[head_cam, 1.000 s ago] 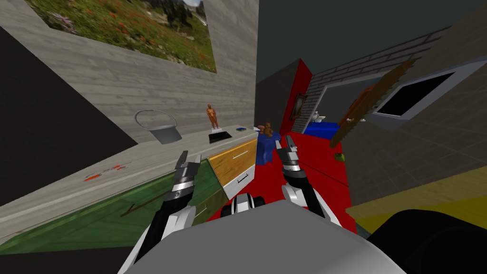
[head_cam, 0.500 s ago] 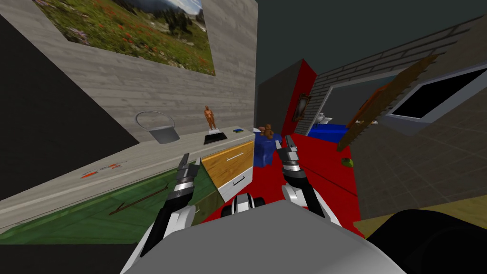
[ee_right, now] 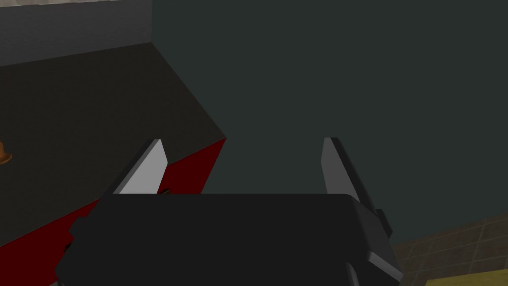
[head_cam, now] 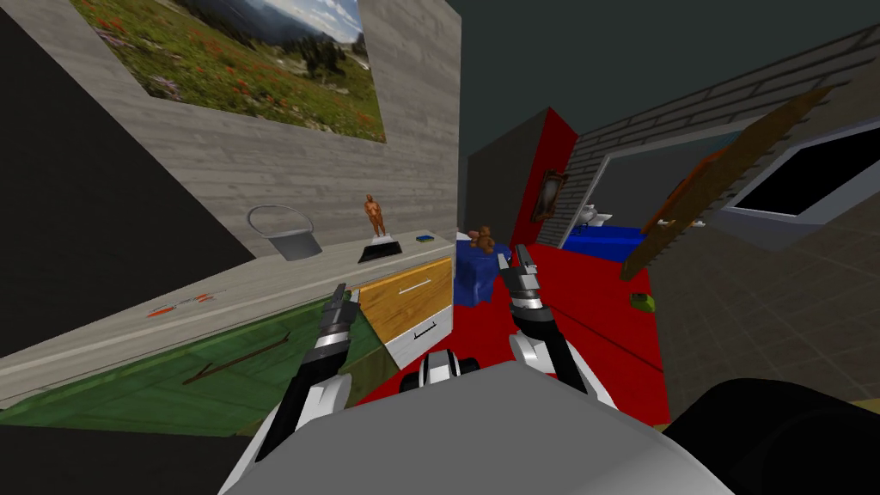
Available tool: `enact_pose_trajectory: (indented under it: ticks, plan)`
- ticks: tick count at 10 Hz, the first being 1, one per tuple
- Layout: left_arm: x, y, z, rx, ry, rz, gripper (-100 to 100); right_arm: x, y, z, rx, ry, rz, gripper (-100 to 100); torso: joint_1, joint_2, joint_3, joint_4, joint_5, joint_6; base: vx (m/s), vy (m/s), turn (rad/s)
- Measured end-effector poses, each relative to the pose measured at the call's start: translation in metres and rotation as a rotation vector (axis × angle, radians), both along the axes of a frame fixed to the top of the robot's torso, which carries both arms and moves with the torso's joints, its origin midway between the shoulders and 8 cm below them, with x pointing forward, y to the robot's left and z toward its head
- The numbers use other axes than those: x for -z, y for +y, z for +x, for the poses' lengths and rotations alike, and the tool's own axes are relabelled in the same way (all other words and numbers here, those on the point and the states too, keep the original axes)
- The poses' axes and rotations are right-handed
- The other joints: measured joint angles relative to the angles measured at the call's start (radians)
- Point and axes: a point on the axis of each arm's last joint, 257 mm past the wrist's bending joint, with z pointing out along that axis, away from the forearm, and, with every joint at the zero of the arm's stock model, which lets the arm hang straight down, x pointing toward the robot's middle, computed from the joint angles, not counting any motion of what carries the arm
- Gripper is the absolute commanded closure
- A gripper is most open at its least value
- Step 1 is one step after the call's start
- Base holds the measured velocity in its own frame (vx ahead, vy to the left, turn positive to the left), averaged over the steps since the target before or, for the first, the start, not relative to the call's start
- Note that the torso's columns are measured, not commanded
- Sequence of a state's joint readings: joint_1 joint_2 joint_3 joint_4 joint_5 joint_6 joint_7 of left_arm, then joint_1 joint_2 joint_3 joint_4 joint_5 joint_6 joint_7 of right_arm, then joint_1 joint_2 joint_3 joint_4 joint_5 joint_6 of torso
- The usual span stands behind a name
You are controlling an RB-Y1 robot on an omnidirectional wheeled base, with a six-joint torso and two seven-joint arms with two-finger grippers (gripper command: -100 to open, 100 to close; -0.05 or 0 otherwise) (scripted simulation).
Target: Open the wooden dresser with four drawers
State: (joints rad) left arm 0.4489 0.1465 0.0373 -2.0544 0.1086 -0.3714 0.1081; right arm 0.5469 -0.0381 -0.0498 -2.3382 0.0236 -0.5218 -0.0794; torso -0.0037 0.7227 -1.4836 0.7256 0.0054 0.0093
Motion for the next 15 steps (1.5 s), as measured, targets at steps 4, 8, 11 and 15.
enact_pose_trajectory:
  ticks: [4,8,11,15]
  plan:
    - [0.035,0.010,0.004,-0.011,0.084,-0.003,-100,0.000,0.000,0.000,0.000,0.000,0.000,0,0.004,0.009,0.004,0.010,-0.004,-0.006,0.015,-0.138,0.039]
    - [0.070,0.024,0.008,-0.041,0.151,-0.029,-100,0.000,0.000,0.000,0.000,0.000,0.000,0,0.001,0.016,0.008,0.013,-0.006,-0.009,0.020,-0.172,0.068]
    - [0.100,0.033,0.007,-0.088,0.202,-0.108,-100,0.000,0.000,0.000,0.000,0.000,0.000,0,0.005,0.015,0.008,0.013,-0.005,-0.009,0.011,-0.197,0.064]
    - [0.123,0.028,0.005,-0.134,0.222,-0.223,-100,0.000,0.000,0.000,0.000,0.000,0.000,0,0.007,0.016,0.008,0.013,-0.005,-0.009,0.008,-0.056,0.013]
